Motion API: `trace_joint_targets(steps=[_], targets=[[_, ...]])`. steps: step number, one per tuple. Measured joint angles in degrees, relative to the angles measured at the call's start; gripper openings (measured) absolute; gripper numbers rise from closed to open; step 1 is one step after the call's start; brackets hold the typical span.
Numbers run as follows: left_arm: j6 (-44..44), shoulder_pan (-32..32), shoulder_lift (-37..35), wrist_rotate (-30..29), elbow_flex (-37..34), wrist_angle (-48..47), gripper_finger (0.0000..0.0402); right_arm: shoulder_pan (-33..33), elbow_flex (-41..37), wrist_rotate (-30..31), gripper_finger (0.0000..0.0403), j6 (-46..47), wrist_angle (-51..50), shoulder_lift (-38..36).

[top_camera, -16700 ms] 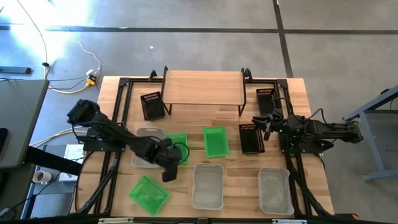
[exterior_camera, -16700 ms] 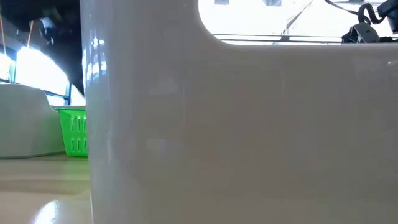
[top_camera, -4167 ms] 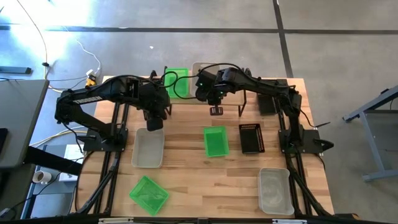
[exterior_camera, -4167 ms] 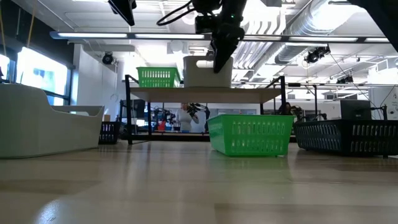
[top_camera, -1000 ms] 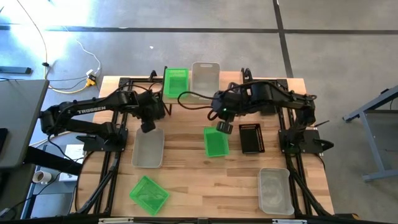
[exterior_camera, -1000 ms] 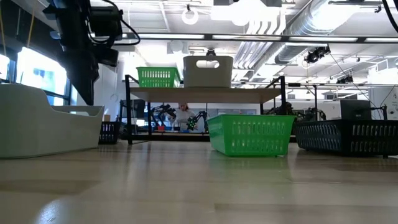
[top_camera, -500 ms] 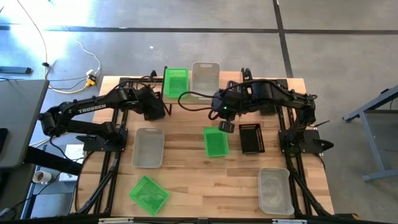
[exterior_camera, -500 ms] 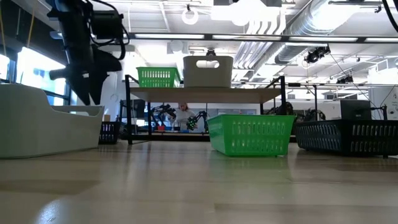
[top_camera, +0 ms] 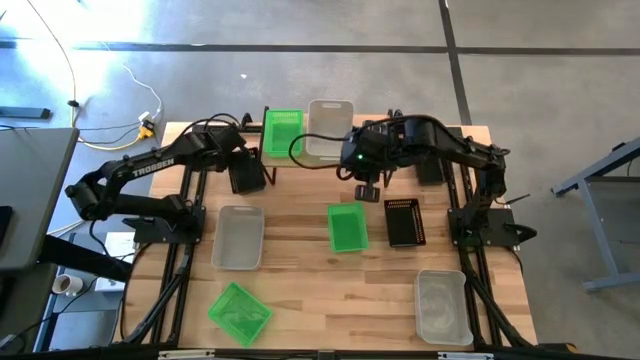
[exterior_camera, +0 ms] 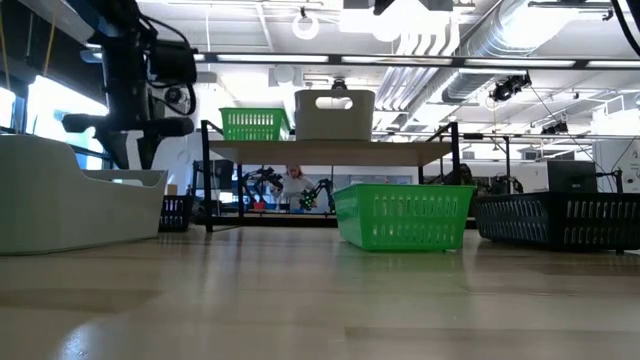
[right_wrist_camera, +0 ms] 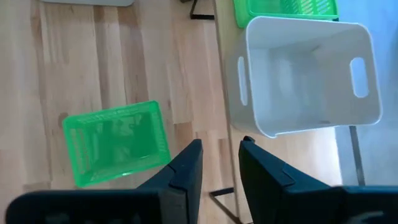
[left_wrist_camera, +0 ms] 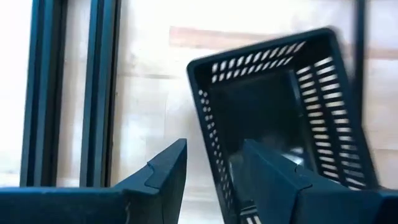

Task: Stack baskets on shelf by color
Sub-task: Put the left black bin on the shelf

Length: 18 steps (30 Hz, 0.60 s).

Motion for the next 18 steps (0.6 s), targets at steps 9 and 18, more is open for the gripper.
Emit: trace_joint_targets(steps=[9,18], targets=[[-2.1,2.3,8.7,3.1,0.0,2.4,0.0147,-3.0,0.0,-0.1,0.0092,-4.4,0.0,-1.3],[-2.7,4.4,14.9,4.3,0.0,3.2,0.0133,-4.3,0.0,-0.1,0.0092,-5.1,0.0,-1.3]])
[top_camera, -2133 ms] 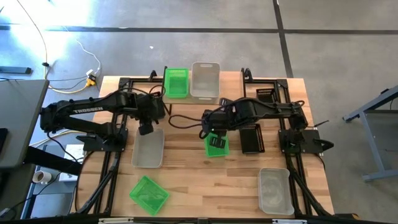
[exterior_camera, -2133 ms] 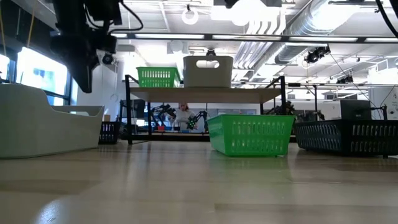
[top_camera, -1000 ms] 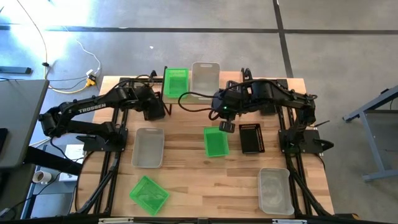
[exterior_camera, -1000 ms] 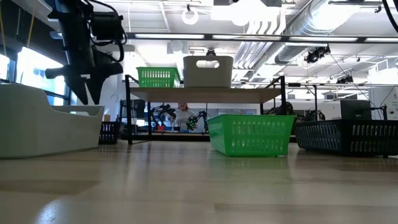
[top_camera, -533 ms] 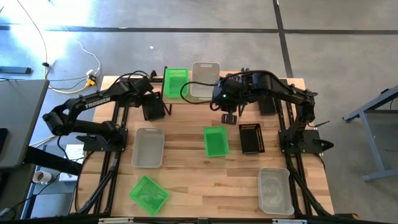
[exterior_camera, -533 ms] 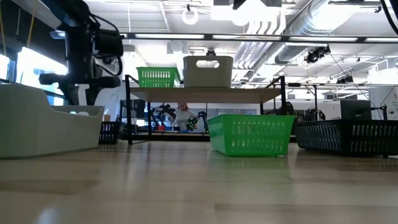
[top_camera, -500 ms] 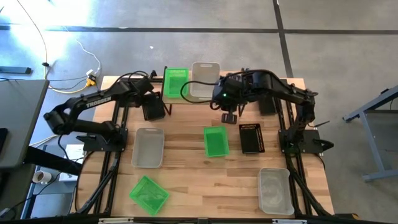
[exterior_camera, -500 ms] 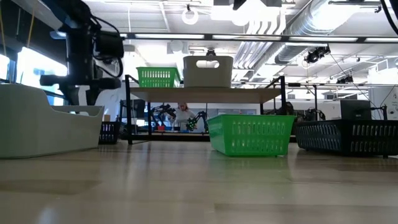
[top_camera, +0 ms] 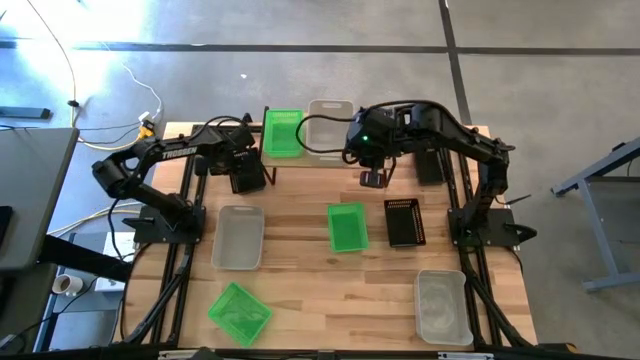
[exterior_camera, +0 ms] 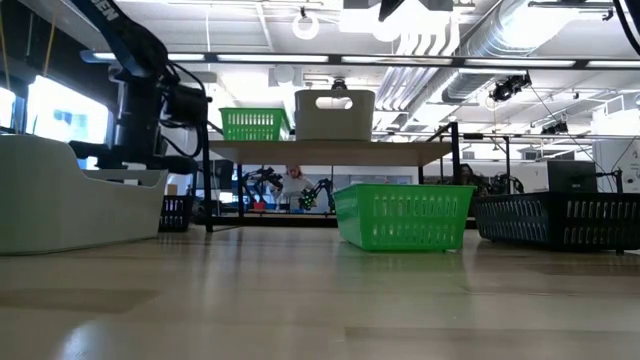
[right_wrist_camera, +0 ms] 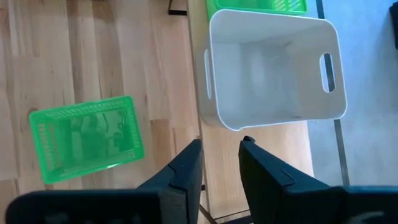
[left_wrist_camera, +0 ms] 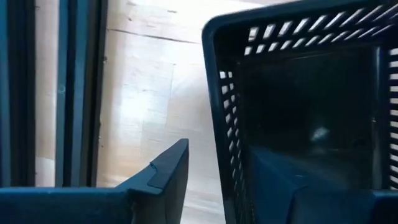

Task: Stack baskets on shelf by color
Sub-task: Put the left black bin on the shelf

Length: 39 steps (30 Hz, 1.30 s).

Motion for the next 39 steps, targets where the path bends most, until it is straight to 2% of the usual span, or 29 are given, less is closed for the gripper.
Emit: trace_joint_targets(steps=[4,9,11,17,22,30,39], targets=[[1.1,0.4,0.6,0.8,0.0,0.2,0.0094,0.0,0.0,-0.1,0.0092,0.0,0.0,0.0],[1.4,0.4,0.6,0.7,0.0,0.3,0.0022,0.0,0.0,0.0,0.0092,0.0,0.0,0.0],[1.5,0.4,0.5,0.4,0.0,0.2,0.0007,0.0,0.0,-0.1,0.0092,0.0,0.0,0.0],[1.7,0.7,-0.7,0.4,0.0,0.2,0.0007,0.0,0.0,-0.1,0.0092,0.0,0.0,0.0],[1.8,1.7,-5.5,-0.2,0.5,-0.2,0.0004,0.0,0.0,-0.1,0.0092,0.1,0.0,0.0],[2.9,1.8,-16.2,-4.7,5.2,-0.4,0.0002,0.1,0.0,-0.1,0.0092,0.4,0.0,0.0],[4.8,1.8,-24.0,-13.3,13.7,-10.1,0.0001,0.1,0.0,-0.1,0.0092,0.9,0.0,0.0]])
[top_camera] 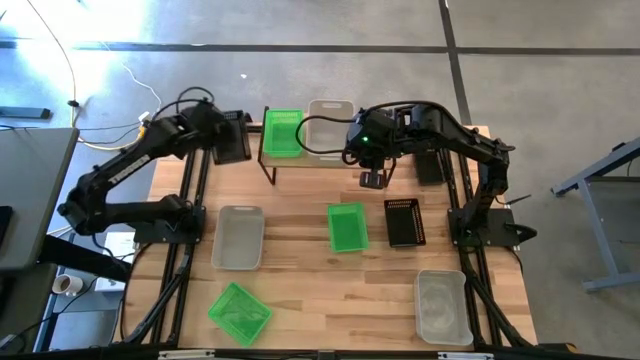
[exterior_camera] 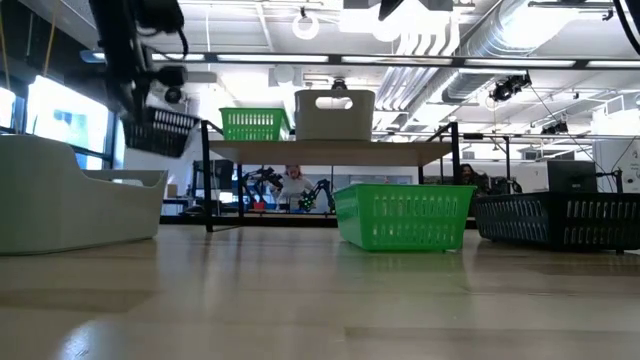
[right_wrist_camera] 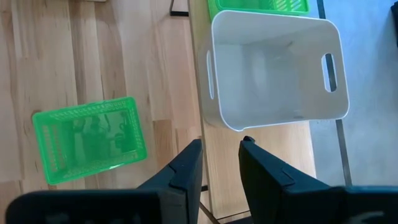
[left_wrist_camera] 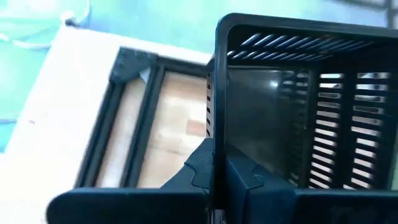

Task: Stack baskets on shelf by color
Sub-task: Put the left black bin on the shelf

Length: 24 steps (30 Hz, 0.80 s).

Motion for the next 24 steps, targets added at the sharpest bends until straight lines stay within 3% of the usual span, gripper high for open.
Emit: trace_joint_targets(steps=[7,12,24], targets=[[5.1,0.0,-3.9,-1.6,7.7,-0.2,0.0001,0.3,0.0,0.0,0.0092,4.2,0.0,0.0],[7.5,-1.5,-4.9,2.6,13.3,-0.2,0.0001,2.3,0.0,0.0,0.0092,5.3,0.0,0.0],[6.3,-16.0,-4.7,5.6,19.8,-0.2,0.0,10.3,0.0,0.0,0.0092,16.4,0.0,0.0]])
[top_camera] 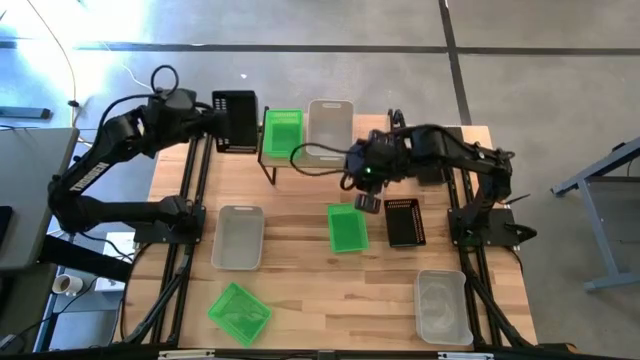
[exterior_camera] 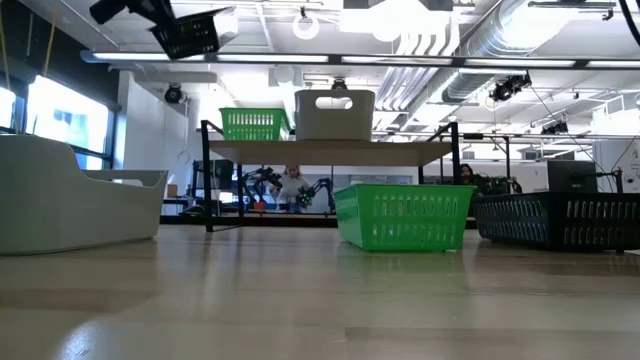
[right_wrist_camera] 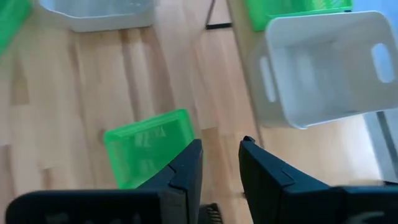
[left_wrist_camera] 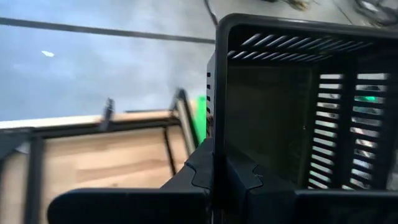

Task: Stack baskets on shelf by color
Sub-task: Put the left black bin on the shelf

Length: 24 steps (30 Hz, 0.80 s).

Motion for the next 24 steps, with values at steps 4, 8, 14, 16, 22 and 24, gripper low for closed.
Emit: trace_joint_targets(steps=[4,8,14,16,22,24], targets=[[-2.0,-6.0,0.8,-0.6,0.0,-0.2,0.0,3.9,0.0,0.0,0.0092,2.6,0.5,0.0],[-3.8,-12.3,2.5,-1.2,0.0,-0.3,0.0,7.7,0.0,0.0,0.0092,5.5,1.8,0.0],[-7.8,-22.0,6.0,-5.0,0.0,-0.3,0.0,12.0,0.0,0.3,0.0092,8.4,3.4,0.0],[-9.9,-25.0,7.2,-6.5,0.0,-0.3,0.0,13.0,0.0,0.3,0.0092,8.7,4.9,0.1],[-17.0,-32.6,11.6,-10.0,0.0,-0.2,0.0,15.8,0.0,0.2,0.0092,7.3,11.0,0.8],[-20.0,-34.7,13.2,-10.9,0.0,-0.2,0.0,16.5,0.0,0.2,0.0092,5.9,12.3,1.3]])
